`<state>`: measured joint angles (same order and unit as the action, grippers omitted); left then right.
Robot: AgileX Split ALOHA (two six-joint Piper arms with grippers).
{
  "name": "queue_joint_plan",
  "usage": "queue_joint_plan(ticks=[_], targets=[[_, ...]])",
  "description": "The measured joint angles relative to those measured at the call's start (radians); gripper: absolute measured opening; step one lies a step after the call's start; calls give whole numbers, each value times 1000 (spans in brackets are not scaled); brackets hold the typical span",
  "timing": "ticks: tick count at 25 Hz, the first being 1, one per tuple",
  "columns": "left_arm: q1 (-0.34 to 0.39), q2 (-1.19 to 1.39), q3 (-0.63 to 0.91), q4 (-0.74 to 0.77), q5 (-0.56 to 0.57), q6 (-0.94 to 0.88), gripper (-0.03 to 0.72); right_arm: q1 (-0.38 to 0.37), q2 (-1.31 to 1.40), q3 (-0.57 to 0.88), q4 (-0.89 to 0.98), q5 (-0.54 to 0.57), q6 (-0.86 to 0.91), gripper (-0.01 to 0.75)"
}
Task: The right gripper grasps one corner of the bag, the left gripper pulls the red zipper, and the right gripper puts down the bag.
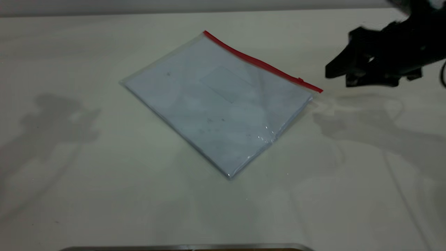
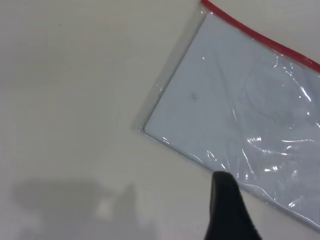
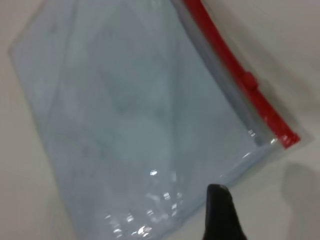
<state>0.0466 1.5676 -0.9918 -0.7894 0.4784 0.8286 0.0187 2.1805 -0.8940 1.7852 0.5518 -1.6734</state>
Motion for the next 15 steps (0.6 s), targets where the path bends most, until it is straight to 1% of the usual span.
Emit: queue_joint_plan(ticks=[4, 9, 15], targets=[[0, 0, 0, -7, 0, 4, 497, 0, 120, -75, 3, 14, -13, 516], [0, 1, 0, -7, 0, 6, 497, 1, 233, -154, 3, 119, -14, 516], [0, 1, -1, -7, 0, 7, 497, 33, 320, -254, 3, 143, -9, 516]])
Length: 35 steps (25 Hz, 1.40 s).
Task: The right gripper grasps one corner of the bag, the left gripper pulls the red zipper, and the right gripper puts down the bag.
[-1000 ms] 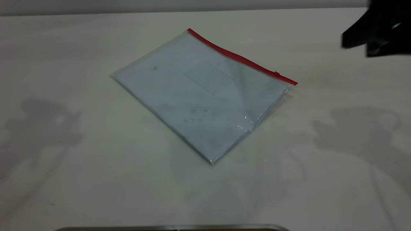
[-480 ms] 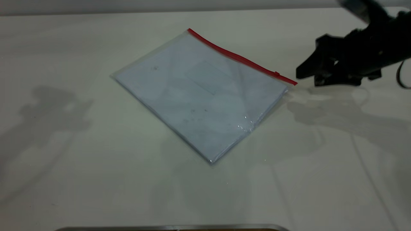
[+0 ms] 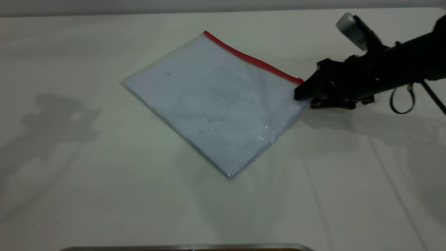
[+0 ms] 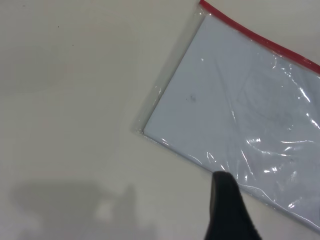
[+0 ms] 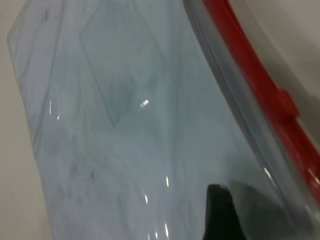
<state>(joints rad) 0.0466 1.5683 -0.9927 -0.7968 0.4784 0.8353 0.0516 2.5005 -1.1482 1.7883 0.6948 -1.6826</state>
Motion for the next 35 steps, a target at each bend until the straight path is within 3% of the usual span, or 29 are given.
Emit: queue_joint_plan(ticks=[6, 8, 12, 13, 17, 22, 25, 30, 35], targets=[[0, 0, 0, -13, 0, 1, 497, 49, 30, -52, 0, 9, 29, 443], [0, 0, 0, -14, 0, 1, 497, 58, 30, -52, 0, 25, 30, 357], [0, 0, 0, -14, 0, 1, 497, 59, 30, -52, 0, 78, 32, 74], [0, 0, 0, -14, 0, 1, 497, 59, 30, -53, -1, 94, 32, 43], [0, 0, 0, -15, -8, 4, 496, 67, 29, -57, -121, 169, 64, 33], [0, 0, 0, -17, -88, 7, 496, 87, -48, -59, -565, 187, 238, 33], [0, 7, 0, -26, -115, 8, 496, 60, -144, -75, -768, 139, 337, 33], [-4, 64, 0, -101, -127, 37, 496, 65, -240, -147, -703, 20, 334, 33], [-59, 160, 0, -257, -133, 287, 496, 188, -250, -152, -649, 7, 267, 33]])
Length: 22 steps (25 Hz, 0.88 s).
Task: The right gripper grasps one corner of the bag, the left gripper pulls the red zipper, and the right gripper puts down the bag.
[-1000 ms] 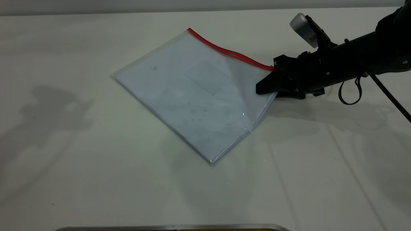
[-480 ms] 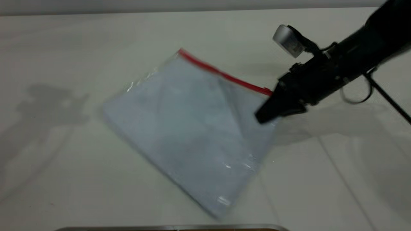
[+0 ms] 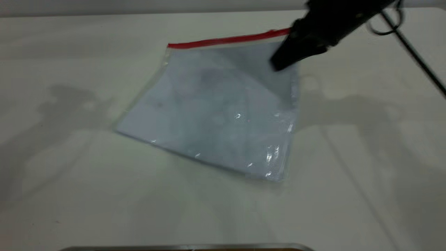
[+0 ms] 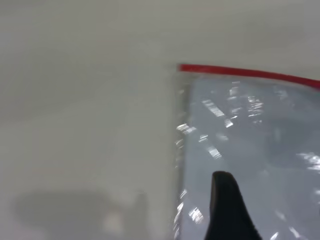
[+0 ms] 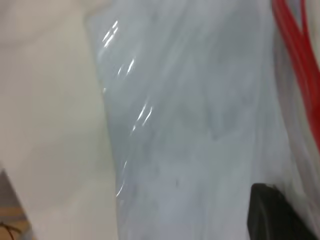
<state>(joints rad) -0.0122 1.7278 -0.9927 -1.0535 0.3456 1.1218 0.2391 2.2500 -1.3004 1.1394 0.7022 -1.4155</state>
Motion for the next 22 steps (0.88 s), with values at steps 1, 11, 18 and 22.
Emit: queue_joint_plan(ticks=[1, 11, 18, 22], targets=[[-17, 21, -1, -32, 5, 76, 496, 21, 0, 0, 1, -7, -1, 33], [-73, 252, -201, -210, 351, 421, 496, 133, 0, 0, 30, 10, -29, 33], [-73, 419, -304, -172, 623, 423, 496, 139, -2, 0, 74, 153, -49, 33], [-93, 455, -322, -167, 676, 423, 496, 139, -2, 0, 98, 170, -59, 33]])
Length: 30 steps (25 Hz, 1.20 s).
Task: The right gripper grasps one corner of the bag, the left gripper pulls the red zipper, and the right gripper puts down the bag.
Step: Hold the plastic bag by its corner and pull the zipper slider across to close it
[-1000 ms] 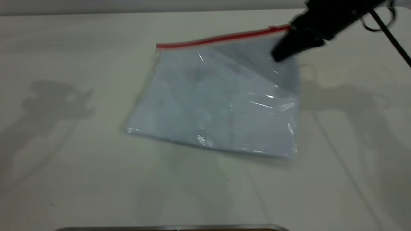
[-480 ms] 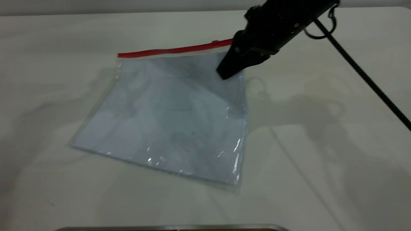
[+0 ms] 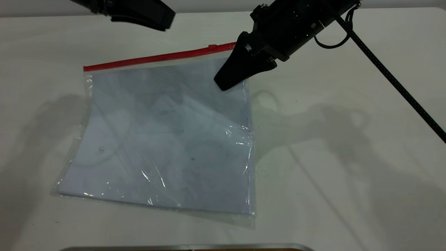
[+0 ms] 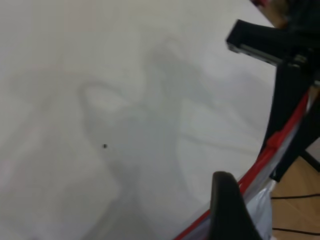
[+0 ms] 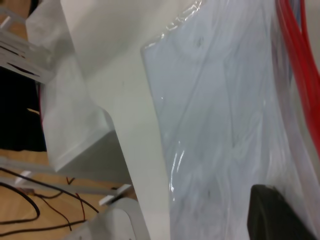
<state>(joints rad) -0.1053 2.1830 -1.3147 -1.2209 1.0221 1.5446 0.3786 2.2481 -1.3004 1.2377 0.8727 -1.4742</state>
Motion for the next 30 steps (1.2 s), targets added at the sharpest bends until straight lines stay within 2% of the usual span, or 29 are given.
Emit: queue_joint_plan(ticks=[8, 14, 22, 26, 30], targets=[[-65, 13, -2, 0, 8, 25, 496, 0, 0, 0, 31, 5, -29, 33], [-82, 13, -2, 0, 5, 27, 496, 0, -4, 0, 34, 30, -30, 33], [-120, 13, -2, -11, -48, 62, 489, 0, -7, 0, 52, 47, -30, 33], [-123, 13, -2, -19, -52, 73, 435, 0, -7, 0, 54, 49, -30, 33], [-123, 13, -2, -19, -60, 76, 329, 0, -7, 0, 55, 49, -30, 33]])
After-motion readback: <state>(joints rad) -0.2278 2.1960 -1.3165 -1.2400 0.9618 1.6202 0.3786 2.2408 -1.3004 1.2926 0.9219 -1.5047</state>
